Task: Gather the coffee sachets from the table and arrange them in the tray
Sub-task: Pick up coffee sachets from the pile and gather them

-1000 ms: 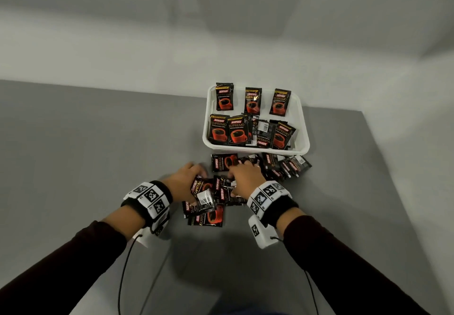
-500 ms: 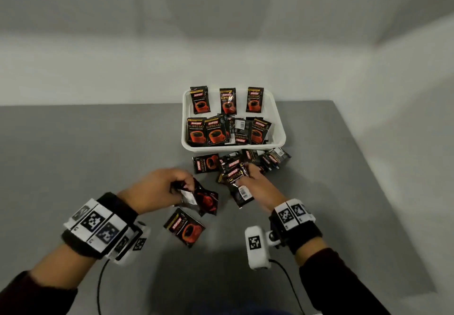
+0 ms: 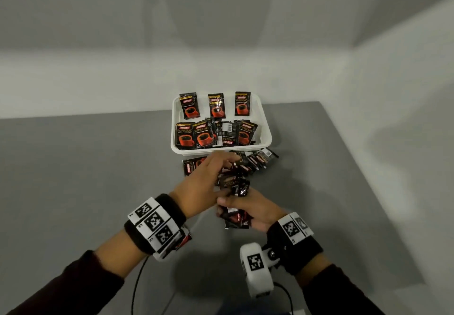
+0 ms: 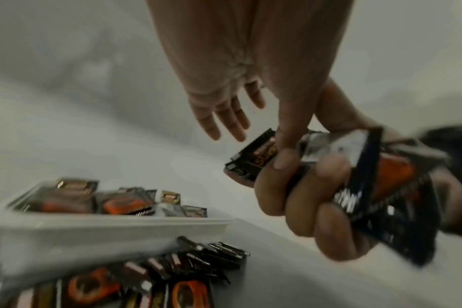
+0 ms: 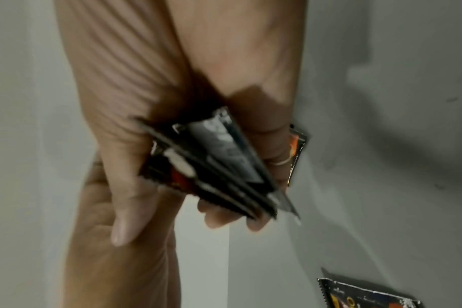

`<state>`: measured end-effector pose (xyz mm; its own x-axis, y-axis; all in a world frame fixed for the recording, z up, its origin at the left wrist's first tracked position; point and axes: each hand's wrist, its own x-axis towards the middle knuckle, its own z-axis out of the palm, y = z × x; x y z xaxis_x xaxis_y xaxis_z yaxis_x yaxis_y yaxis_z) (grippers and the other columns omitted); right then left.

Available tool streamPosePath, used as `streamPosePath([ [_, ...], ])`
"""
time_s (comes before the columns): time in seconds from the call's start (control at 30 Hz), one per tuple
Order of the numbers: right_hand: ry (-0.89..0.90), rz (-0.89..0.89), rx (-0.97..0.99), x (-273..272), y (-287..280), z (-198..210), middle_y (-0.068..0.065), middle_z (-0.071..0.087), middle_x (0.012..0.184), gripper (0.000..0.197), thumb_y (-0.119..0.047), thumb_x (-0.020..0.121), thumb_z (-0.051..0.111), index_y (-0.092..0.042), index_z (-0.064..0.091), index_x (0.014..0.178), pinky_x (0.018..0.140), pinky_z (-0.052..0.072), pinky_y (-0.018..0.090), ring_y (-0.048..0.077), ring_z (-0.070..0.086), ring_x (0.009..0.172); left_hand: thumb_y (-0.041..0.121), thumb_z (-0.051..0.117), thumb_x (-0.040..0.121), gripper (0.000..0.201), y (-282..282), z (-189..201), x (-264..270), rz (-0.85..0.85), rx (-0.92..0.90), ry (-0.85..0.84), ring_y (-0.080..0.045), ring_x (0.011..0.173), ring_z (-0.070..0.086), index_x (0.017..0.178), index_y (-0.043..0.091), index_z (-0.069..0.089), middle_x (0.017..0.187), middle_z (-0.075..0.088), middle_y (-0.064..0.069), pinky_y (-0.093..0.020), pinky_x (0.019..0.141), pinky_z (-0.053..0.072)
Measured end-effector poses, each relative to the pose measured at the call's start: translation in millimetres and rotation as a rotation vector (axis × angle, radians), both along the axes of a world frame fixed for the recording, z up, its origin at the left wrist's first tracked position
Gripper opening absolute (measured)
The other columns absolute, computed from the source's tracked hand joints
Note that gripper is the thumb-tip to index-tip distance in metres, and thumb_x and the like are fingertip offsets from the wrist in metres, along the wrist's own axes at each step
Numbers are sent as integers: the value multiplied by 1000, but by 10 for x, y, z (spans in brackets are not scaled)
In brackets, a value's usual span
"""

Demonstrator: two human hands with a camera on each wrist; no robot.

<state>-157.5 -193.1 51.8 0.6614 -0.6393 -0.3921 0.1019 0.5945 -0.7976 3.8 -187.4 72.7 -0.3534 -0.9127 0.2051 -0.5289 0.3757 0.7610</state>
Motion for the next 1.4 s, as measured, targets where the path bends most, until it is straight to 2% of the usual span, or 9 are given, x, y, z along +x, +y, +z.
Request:
streamPosePath([
  [0.1, -8, -102, -53, -73, 56, -30, 9, 60, 74, 66, 15, 81, 57, -16, 34, 134, 64, 54, 32, 21, 60, 61, 14, 83, 63, 88, 35, -154, 117, 261, 84, 46, -2, 117, 43, 136, 19, 35, 127, 42, 6, -14, 100, 34],
  [0.2, 33, -146, -105, -185, 65, -67, 9, 57, 75, 57, 13, 80, 60, -20, 42, 124, 60, 54, 30, 21, 59, 57, 22, 79, 69, 77, 226, -465, 442, 479, 356, -240, -24, 124, 42, 136, 16, 40, 133, 43, -7, -32, 103, 34],
  [0.33, -5, -203, -7, -316, 51, -137, 6, 59, 75, 46, -2, 79, 63, -15, 45, 118, 64, 53, 33, 22, 61, 61, 42, 72, 73, 81, 664, -931, 604, 571, 664, -548, -29, 128, 34, 141, 23, 32, 140, 36, -8, -41, 109, 31],
  [0.57, -16, -169, 136, -358, 4, -213, 7, 55, 76, 34, -34, 68, 72, -14, 55, 90, 64, 51, 33, 19, 57, 60, 6, 70, 75, 59, 774, -1005, 397, 683, 705, -349, -23, 107, 51, 127, 24, 47, 124, 56, -9, -33, 95, 44],
  [0.73, -3, -163, 227, -373, -28, -236, 5, 54, 75, 48, -37, 76, 63, -11, 46, 112, 61, 49, 30, 18, 52, 62, 6, 48, 94, 38, 669, -445, 212, 364, 656, -84, -13, 100, 62, 123, 29, 53, 118, 63, -1, -26, 89, 50],
  [0.87, -16, -76, 144, -392, -23, -190, 0, 58, 74, 51, -43, 68, 74, -11, 52, 101, 60, 50, 24, 14, 57, 62, 9, 56, 87, 39, 458, -67, -148, 430, 463, 10, 1, 67, 62, 116, 35, 53, 96, 67, 3, -10, 54, 46],
  [1.03, -14, 20, -63, -354, 12, -143, 3, 66, 100, 37, -1, 79, 62, -12, 53, 114, 80, 54, 25, 13, 65, 92, 13, 58, 87, 30, 147, -6, -617, 497, 359, -32, -9, 77, 59, 116, 20, 54, 99, 67, -2, -13, 60, 42],
  [1.2, 133, -141, -61, -537, -59, -211, 13, 61, 80, 43, 23, 74, 54, 0, 51, 111, 56, 47, 29, 19, 56, 62, 30, 32, 100, 26, -33, -79, -704, 446, 744, 617, -14, 56, 68, 124, 25, 41, 108, 56, -3, -23, 51, 56],
  [1.4, 196, -368, 21, -837, -178, -285, 6, 57, 72, 47, 17, 77, 59, -9, 49, 115, 55, 47, 28, 19, 51, 56, 19, 55, 91, 23, -427, -616, -170, 555, 504, -276, -24, 100, 58, 113, 12, 58, 121, 55, -12, -31, 89, 45],
])
